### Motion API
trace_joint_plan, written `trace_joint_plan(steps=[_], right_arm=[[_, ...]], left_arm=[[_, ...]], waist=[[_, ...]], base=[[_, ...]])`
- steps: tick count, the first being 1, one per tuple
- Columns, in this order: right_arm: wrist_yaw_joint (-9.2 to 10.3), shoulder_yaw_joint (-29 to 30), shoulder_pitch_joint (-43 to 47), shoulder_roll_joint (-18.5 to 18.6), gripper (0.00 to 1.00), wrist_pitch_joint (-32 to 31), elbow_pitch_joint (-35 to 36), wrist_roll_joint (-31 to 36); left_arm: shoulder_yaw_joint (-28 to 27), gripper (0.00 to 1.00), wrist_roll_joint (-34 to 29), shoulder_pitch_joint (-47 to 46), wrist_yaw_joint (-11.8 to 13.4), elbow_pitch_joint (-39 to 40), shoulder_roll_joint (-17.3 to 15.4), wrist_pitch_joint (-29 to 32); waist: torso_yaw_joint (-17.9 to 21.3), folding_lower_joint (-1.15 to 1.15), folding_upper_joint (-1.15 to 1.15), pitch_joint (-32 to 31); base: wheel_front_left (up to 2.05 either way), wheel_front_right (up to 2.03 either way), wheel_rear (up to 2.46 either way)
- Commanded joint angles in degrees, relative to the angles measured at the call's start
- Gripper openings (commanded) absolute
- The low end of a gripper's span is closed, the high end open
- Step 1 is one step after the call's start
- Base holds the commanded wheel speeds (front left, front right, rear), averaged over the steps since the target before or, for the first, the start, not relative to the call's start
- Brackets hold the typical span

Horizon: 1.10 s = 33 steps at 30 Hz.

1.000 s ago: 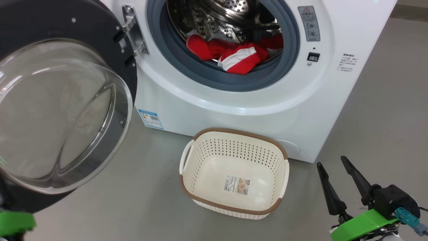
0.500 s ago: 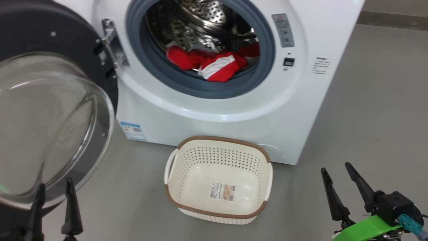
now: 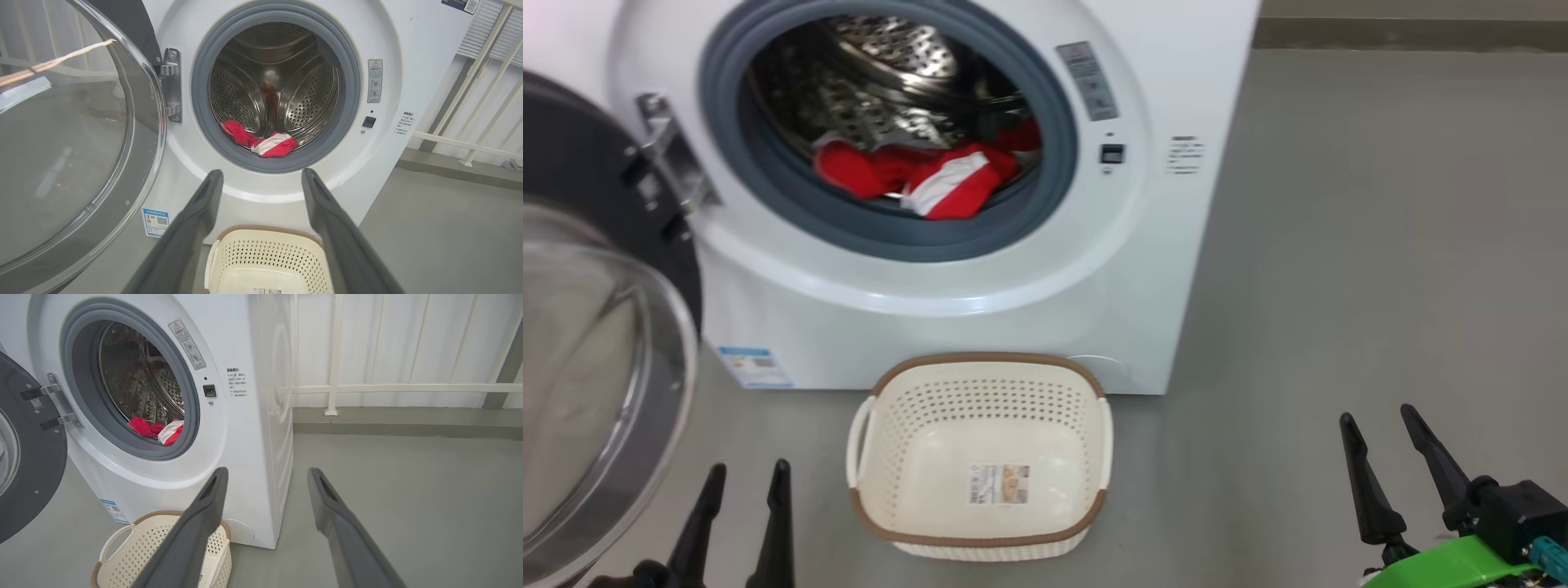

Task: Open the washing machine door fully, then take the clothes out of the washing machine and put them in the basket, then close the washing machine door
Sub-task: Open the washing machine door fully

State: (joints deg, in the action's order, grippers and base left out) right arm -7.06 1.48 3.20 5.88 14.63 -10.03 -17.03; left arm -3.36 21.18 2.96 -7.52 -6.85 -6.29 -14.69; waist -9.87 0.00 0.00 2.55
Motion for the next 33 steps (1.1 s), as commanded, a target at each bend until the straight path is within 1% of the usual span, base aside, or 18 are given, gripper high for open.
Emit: trace_joint_plan(steps=[1, 9, 15, 24, 33], right_arm=[[-0.43, -0.7, -0.52, 0.53, 1.0, 0.37, 1.63, 0.39], [-0.43, 1.35, 0.49, 0.41, 1.0, 0.37, 2.11, 0.24], [-0.43, 2.48, 0.97, 0.51, 1.0, 0.37, 2.54, 0.26], [-0.43, 2.88, 0.75, 0.17, 1.0, 0.37, 2.65, 0.34], [-0.43, 2.71, 0.22, -0.11, 1.0, 0.37, 2.77, 0.48]], left_arm=[[-1.31, 1.0, 0.48, -0.22, 0.04, 1.63, -1.28, -0.31], [0.03, 1.0, 3.11, 0.59, 0.03, 2.12, -1.89, -0.31], [0.79, 1.0, 3.93, 0.46, 0.03, 2.22, -2.02, -0.31], [0.53, 1.0, 4.42, -0.46, 0.03, 2.02, -2.49, -0.31], [0.39, 1.0, 4.79, -0.98, 0.03, 2.5, -2.82, -0.31]], waist=[[3.16, 0.0, 0.0, -0.36], [8.42, 0.0, 0.0, -0.49], [10.25, 0.0, 0.0, -0.16], [11.2, 0.0, 0.0, 0.47], [10.89, 0.0, 0.0, 0.84]], base=[[0.0, 0.0, 0.0], [0.0, 0.0, 0.0], [0.0, 0.0, 0.0], [0.0, 0.0, 0.0], [0.0, 0.0, 0.0]])
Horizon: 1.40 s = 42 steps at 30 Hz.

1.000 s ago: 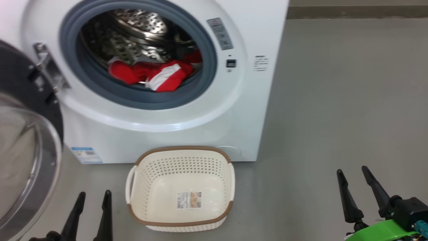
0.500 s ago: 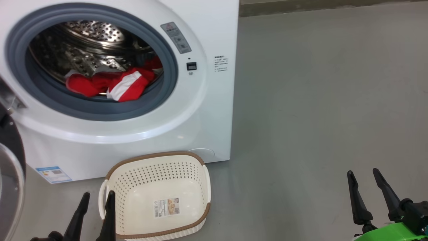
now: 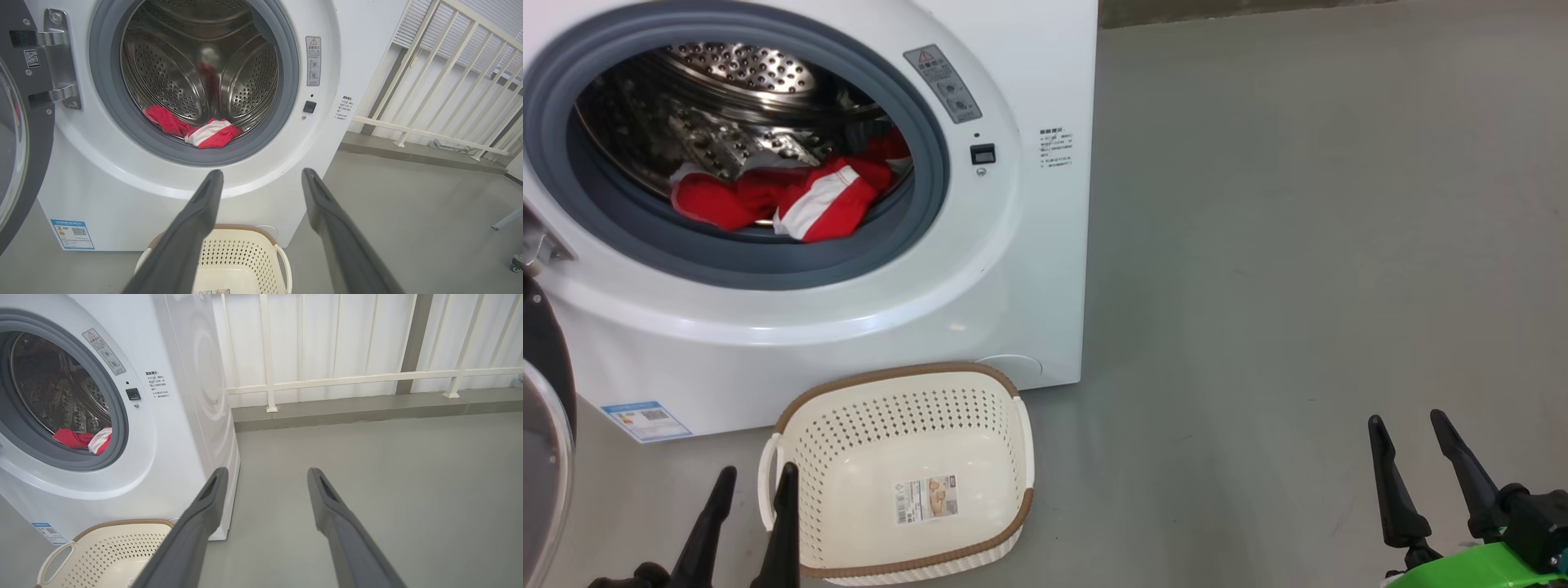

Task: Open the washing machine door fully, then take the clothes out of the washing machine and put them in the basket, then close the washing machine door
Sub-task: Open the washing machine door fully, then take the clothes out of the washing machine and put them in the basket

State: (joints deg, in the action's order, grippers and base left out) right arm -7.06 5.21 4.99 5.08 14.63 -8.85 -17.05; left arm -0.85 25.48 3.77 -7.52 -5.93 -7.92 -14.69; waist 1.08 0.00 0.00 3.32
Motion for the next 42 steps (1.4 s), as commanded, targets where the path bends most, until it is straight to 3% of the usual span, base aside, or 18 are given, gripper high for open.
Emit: trace_joint_plan(steps=[1, 25, 42], right_arm=[[-0.43, -1.11, -1.62, 0.72, 1.0, 0.37, 1.59, 0.5], [-0.43, -1.64, -2.43, 0.65, 1.0, 0.37, 1.79, 0.87], [-0.43, -2.35, -2.68, 1.11, 1.0, 0.37, 1.7, 1.96]], left_arm=[[-2.2, 1.0, 0.56, -1.81, 0.03, 1.52, -1.19, -0.31], [-0.92, 1.0, 2.52, -3.08, 0.03, 1.47, -1.93, -0.31], [-2.15, 1.0, 0.35, -3.38, 0.03, 1.53, -0.13, -0.31]], waist=[[-0.07, 0.0, 0.0, 0.08], [-1.11, 0.0, 0.0, 1.29], [-1.68, 0.0, 0.0, 1.93]], base=[[0.0, 0.0, 0.0], [0.5, -0.58, 0.08], [0.36, -0.39, 0.03]])
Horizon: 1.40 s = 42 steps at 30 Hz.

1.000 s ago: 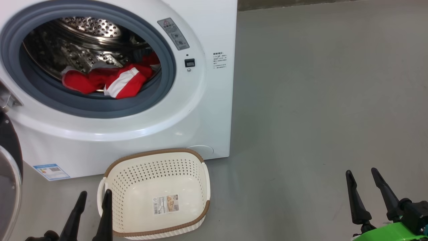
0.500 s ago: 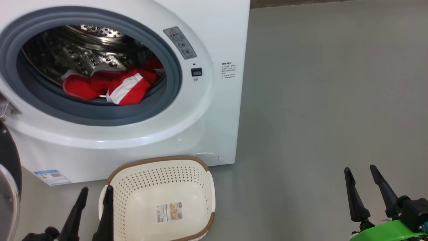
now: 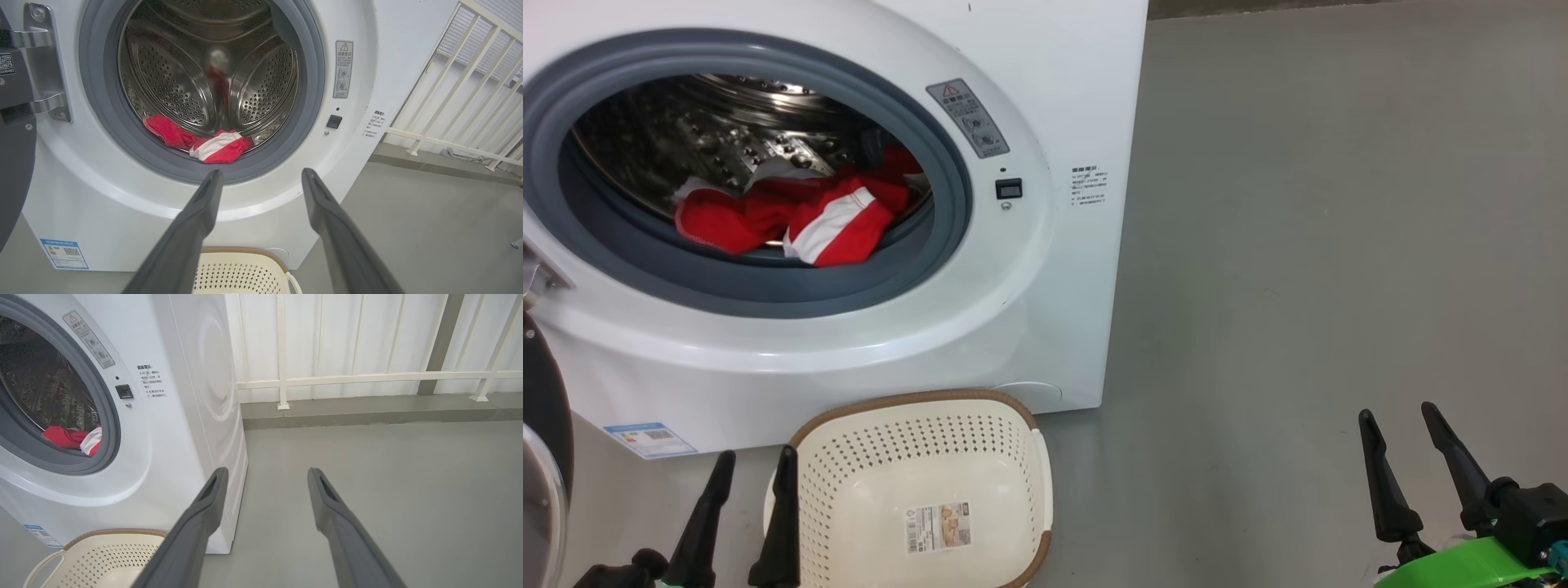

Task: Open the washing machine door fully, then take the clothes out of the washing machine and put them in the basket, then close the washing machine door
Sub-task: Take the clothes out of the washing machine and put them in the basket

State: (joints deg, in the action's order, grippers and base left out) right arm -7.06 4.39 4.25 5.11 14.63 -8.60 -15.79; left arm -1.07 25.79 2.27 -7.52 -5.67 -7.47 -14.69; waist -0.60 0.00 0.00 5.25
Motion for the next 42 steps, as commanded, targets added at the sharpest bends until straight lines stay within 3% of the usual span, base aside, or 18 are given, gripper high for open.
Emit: trace_joint_plan(steps=[1, 12, 24, 31, 42], right_arm=[[-0.43, -1.51, -1.92, 1.08, 1.0, 0.37, 1.43, 0.68], [-0.43, -1.79, -2.12, 0.56, 1.0, 0.37, 1.44, 0.71], [-0.43, -2.58, -5.61, 0.0, 1.0, 0.37, 2.26, 0.92], [-0.43, -3.42, -9.82, -0.97, 1.0, 0.37, 3.01, 1.09], [-0.43, -5.7, -14.24, -2.01, 1.0, 0.37, 3.24, 0.76]], left_arm=[[-1.89, 1.0, 0.16, -1.89, 0.03, 1.22, -0.54, -0.31], [0.11, 1.0, -1.23, -5.15, 0.03, -3.85, 0.1, -0.31], [-2.22, 1.0, -7.77, -26.63, 0.05, -22.84, 0.95, -0.31], [-0.66, 1.0, -9.18, -44.77, 0.04, -37.23, -1.81, -0.31], [2.73, 1.0, -7.07, -61.44, 0.04, -50.61, -7.17, -0.31]], waist=[[-0.03, 0.0, 0.0, 0.0], [-0.59, 0.0, 0.0, 1.85], [0.73, 0.0, 0.0, 9.87], [3.44, 0.0, 0.0, 17.38], [6.91, 0.0, 0.0, 24.48]], base=[[0.0, 0.0, 0.0], [0.0, 0.0, 0.0], [0.0, 0.0, 0.0], [0.0, 0.0, 0.0], [0.0, 0.0, 0.0]])
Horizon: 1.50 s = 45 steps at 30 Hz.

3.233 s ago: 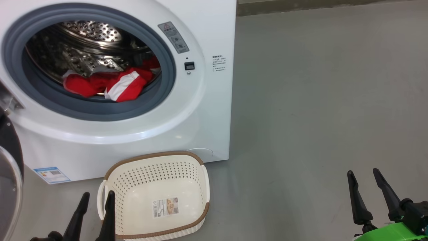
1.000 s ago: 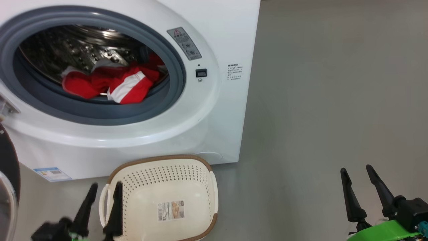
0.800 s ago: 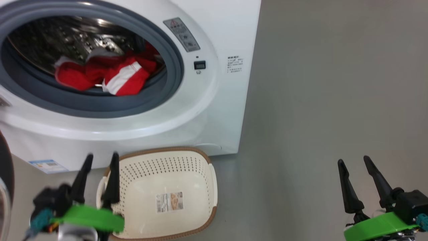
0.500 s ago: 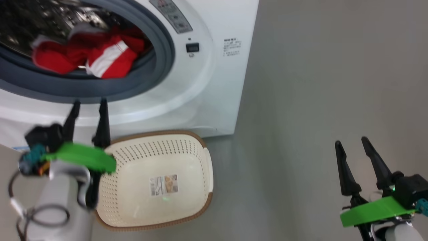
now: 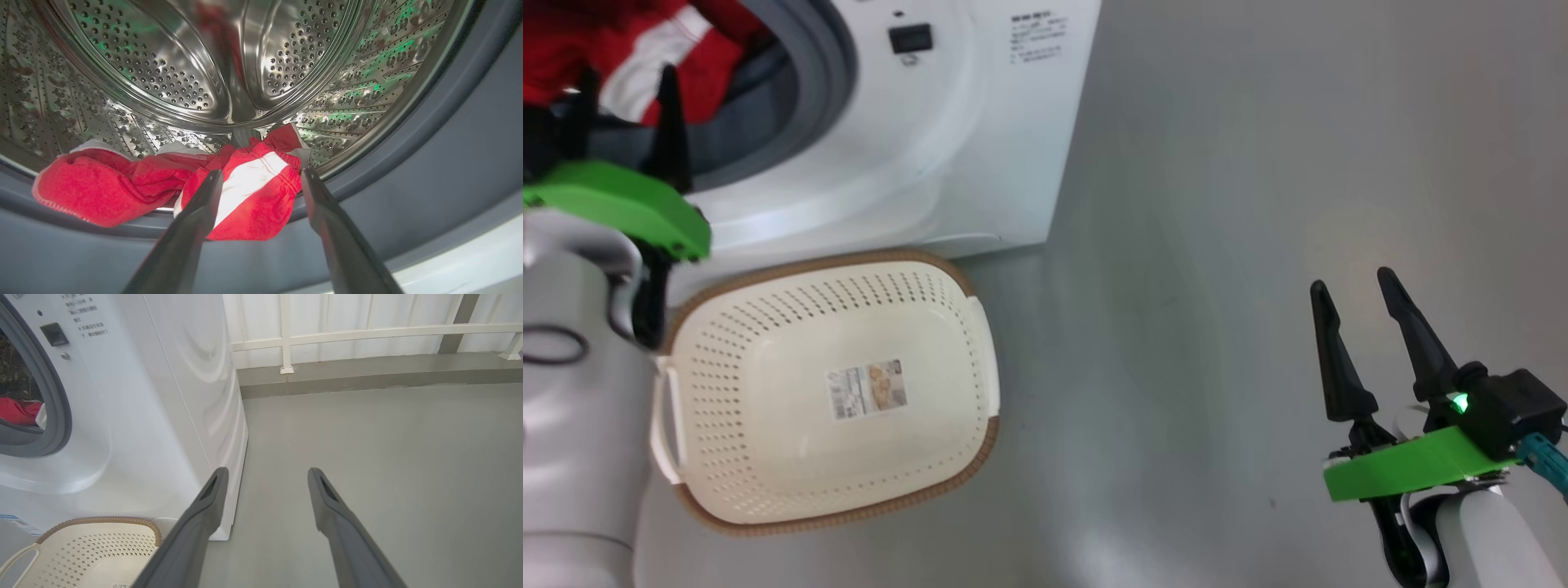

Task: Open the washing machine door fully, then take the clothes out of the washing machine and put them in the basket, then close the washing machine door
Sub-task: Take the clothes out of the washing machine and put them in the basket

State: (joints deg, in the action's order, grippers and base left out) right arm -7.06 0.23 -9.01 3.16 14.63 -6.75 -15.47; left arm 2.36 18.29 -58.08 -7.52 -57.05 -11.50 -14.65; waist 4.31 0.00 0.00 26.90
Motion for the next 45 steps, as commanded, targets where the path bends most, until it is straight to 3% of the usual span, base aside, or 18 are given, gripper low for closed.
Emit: trace_joint_plan(steps=[1, 16, 27, 28, 29, 31, 32, 37, 39, 40, 45], right_arm=[[-0.43, -1.65, -1.3, -0.09, 1.0, 0.37, 1.42, 0.43], [-0.43, -4.19, -4.11, -0.27, 1.0, 0.37, 1.9, -0.33], [-0.43, -4.5, -4.95, -0.27, 1.0, 0.37, 2.22, -0.61], [-0.43, -4.58, -5.01, -0.27, 1.0, 0.37, 2.24, -0.63], [-0.43, -4.68, -5.04, -0.28, 1.0, 0.37, 2.25, -0.64], [-0.43, -4.84, -5.07, -0.28, 1.0, 0.37, 2.26, -0.68], [-0.43, -4.88, -5.05, -0.28, 1.0, 0.37, 2.22, -0.69], [-0.43, -5.11, -5.06, -0.28, 1.0, 0.37, 2.24, -0.6], [-0.43, -4.99, -4.99, -0.28, 1.0, 0.37, 2.25, -0.52], [-0.43, -4.97, -4.95, -0.28, 1.0, 0.37, 2.25, -0.42], [-0.43, -4.84, -4.57, -0.28, 1.0, 0.37, 1.95, 0.21]], left_arm=[[-0.23, 1.0, 0.66, -2.3, 0.04, -0.03, -3.57, -0.35], [5.17, 1.0, 3.68, -12.73, 0.04, -8.33, -11.55, -0.35], [9.08, 1.0, 6.11, -15.08, 0.03, -10.82, -13.53, -0.35], [9.42, 0.77, 6.33, -15.16, 0.03, -11.2, -13.5, -0.35], [9.76, 0.48, 6.52, -15.21, 0.03, -11.43, -13.59, -0.35], [10.24, 0.46, 6.98, -15.26, 0.03, -11.54, -13.71, -0.35], [10.51, 0.24, 7.18, -15.11, 0.03, -11.64, -13.68, -0.35], [11.23, 0.22, 8.3, -14.75, 0.03, -11.25, -13.79, -0.35], [11.24, 0.02, 8.62, -14.36, 0.03, -10.77, -13.7, -0.35], [10.89, 0.0, 8.83, -14.16, 0.03, -10.23, -13.75, -0.35], [7.84, 0.0, 10.6, -11.22, 0.03, -5.8, -12.88, -0.35]], waist=[[2.15, 0.0, 0.0, 3.31], [6.01, 0.0, 0.0, 9.11], [6.61, 0.0, 0.0, 10.44], [6.67, 0.0, 0.0, 10.38], [6.73, 0.0, 0.0, 10.34], [6.8, 0.0, 0.0, 10.22], [6.8, 0.0, 0.0, 10.08], [6.74, 0.0, 0.0, 9.58], [6.56, 0.0, 0.0, 9.24], [6.44, 0.0, 0.0, 9.04], [5.55, 0.0, 0.0, 7.24]], base=[[0.0, 0.0, 0.0], [0.0, 0.0, 0.0], [0.0, 0.0, 0.0], [0.0, 0.0, 0.0], [0.0, 0.0, 0.0], [0.0, 0.0, 0.0], [0.0, 0.0, 0.0], [0.0, 0.0, 0.0], [0.0, 0.0, 0.0], [0.0, 0.0, 0.0], [0.0, 0.0, 0.0]])
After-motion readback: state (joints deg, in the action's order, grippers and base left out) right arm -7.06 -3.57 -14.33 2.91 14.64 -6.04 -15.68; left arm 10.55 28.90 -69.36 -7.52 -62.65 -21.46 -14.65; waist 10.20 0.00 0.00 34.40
